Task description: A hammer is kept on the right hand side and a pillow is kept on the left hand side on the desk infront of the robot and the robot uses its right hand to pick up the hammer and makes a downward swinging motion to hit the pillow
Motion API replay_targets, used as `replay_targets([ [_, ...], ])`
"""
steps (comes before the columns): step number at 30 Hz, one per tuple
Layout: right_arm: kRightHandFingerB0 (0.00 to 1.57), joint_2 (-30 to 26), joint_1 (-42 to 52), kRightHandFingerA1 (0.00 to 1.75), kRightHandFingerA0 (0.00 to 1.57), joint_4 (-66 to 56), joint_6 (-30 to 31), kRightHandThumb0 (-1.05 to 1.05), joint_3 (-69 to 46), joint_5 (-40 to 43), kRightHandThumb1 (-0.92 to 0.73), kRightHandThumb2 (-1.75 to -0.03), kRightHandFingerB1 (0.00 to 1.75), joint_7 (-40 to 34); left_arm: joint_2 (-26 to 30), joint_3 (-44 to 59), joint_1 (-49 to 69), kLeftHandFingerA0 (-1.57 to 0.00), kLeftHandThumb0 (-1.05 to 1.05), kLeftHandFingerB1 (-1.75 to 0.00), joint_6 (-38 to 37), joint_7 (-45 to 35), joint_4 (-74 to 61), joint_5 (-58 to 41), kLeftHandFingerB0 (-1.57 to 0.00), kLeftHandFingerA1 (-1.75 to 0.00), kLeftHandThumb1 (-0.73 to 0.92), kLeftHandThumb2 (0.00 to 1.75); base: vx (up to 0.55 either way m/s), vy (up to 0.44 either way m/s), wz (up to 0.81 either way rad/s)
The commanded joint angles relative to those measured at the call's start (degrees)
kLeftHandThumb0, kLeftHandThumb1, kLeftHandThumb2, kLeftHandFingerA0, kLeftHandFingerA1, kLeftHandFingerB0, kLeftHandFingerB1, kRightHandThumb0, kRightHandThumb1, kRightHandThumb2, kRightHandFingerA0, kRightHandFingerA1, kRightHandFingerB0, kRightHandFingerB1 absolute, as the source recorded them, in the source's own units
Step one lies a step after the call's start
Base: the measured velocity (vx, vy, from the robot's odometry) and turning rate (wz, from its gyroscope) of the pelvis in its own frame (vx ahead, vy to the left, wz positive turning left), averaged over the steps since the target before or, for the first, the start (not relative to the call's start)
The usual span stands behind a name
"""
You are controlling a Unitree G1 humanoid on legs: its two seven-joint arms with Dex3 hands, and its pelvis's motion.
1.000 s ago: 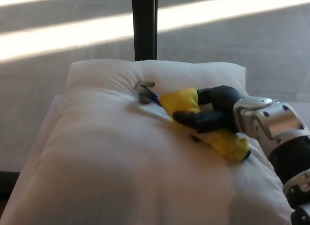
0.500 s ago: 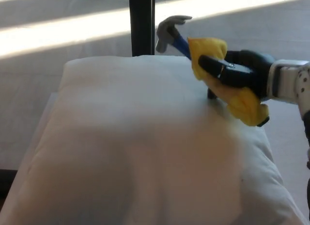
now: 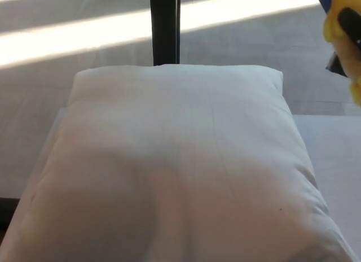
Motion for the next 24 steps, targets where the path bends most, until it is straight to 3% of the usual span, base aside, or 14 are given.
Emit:
replay_targets([
  [1,0.67,-4.85,6.65,1.75,1.02,-2.27,-10.47,-0.26,4.09,-5.22,-0.65,-1.16,1.64,-2.48,0.76,0.68,0.43,-0.71,-0.74,-0.47,0.36,0.04,0.02,-0.74,-0.65,-0.58,0.77,0.63,0.0,0.0,0.0],
  [2,0.68,-5.76,8.59,1.75,1.01,-2.98,-12.78,-0.26,5.98,-7.59,-0.7,-1.08,1.59,-3.88,0.89,0.49,0.49,-0.7,-0.74,-0.47,0.45,-0.5,-0.01,-0.6,-0.65,-0.58,0.78,0.63,0.0,0.0,0.0],
  [3,0.66,-7.09,14.6,1.75,0.88,-2.82,-22.02,-0.16,6.31,-9.86,-0.7,-1.02,1.53,-3.58,0.93,0.36,0.27,-0.7,-0.73,-0.46,0.57,-0.42,0.11,-0.45,-0.65,-0.57,0.78,0.63,0.0,0.0,0.0],
  [4,0.67,-7.44,15.67,1.75,0.86,-2.07,-23.87,-0.13,6.28,-10.15,-0.69,-1.03,1.5,-3.63,0.92,0.33,0.26,-0.7,-0.74,-0.46,0.54,-0.41,0.08,-0.42,-0.65,-0.58,0.78,0.63,0.0,0.0,0.0],
  [7,0.68,-7.85,17.19,1.75,0.85,-0.16,-25.84,-0.14,5.93,-10.05,-0.68,-1.05,1.51,-3.6,1.13,0.17,-0.07,-0.71,-0.74,-0.45,1.46,0.35,0.11,-0.25,-0.67,-0.57,0.78,0.63,0.0,0.0,0.0],
  [8,0.62,-7.7,17.95,1.75,0.87,1.35,-26.7,-0.13,5.32,-10.1,-0.71,-1.04,1.65,-4.48,1.22,0.07,-0.04,-0.69,-0.74,-0.46,1.27,0.05,0.08,-0.15,-0.65,-0.58,0.79,0.63,0.0,0.0,0.0],
  [10,0.62,-7.62,18.18,1.75,0.87,1.88,-27.16,-0.13,5.17,-10.11,-0.71,-1.04,1.65,-4.91,1.21,0.05,0.04,-0.69,-0.74,-0.46,1.01,-0.23,0.06,-0.13,-0.65,-0.58,0.79,0.63,0.0,0.0,0.0],
  [11,0.71,-7.24,19.15,1.75,0.89,2.08,-28.36,-0.16,4.8,-10.42,-0.68,-1.07,1.6,-6.24,1.09,0.06,-0.03,-0.7,-0.74,-0.46,0.73,0.03,0.12,-0.09,-0.66,-0.57,0.78,0.63,0.0,0.0,0.0],
  [12,0.66,-7.3,20.05,1.75,0.85,2.9,-30.63,-0.13,5.3,-11.43,-0.72,-0.95,1.54,-7.33,0.99,0.14,0.01,-0.71,-0.73,-0.47,0.68,0.21,0.09,-0.17,-0.66,-0.58,0.78,0.63,0.0,0.0,0.0],
  [14,0.61,-7.5,20.93,1.75,0.87,4.03,-33.51,-0.13,6.58,-13.05,-0.7,-0.92,1.63,-8.68,0.93,0.41,0.02,-0.7,-0.73,-0.47,0.74,-0.07,0.03,-0.48,-0.66,-0.59,0.78,0.63,0.0,0.0,0.0],
  [15,0.68,-7.17,21.5,1.75,0.9,3.73,-34.2,-0.15,6.57,-13.33,-0.61,-1.03,1.63,-9.51,0.99,0.43,0.05,-0.71,-0.74,-0.47,0.44,0.15,0.03,-0.44,-0.67,-0.59,0.78,0.63,0.0,0.0,0.0],
  [17,0.71,-6.57,22.47,1.75,0.89,4.04,-37.59,-0.14,6.61,-14.09,-0.56,-1.05,1.58,-11.56,0.97,0.85,-0.19,-0.71,-0.73,-0.48,0.61,0.23,-0.12,-0.91,-0.67,-0.6,0.77,0.63,0.0,0.0,0.0],
  [19,0.76,-7.14,24.99,1.75,0.86,5.59,-49.37,-0.13,12.08,-20.93,-0.47,-1.03,1.59,-17.73,1.06,0.43,-0.02,-0.69,-0.75,-0.48,0.27,-0.19,-0.15,-0.48,-0.67,-0.61,0.78,0.63,0.0,0.0,0.0],
  [24,0.86,-7.24,25.8,1.72,0.9,5.64,-52.19,-0.21,18.03,-28.04,-0.49,-1.04,1.46,-28.0,1.32,0.09,0.13,-0.71,-0.75,-0.45,-0.2,-0.27,-0.14,-0.05,-0.64,-0.6,0.79,0.64,0.0,0.0,0.0],
])
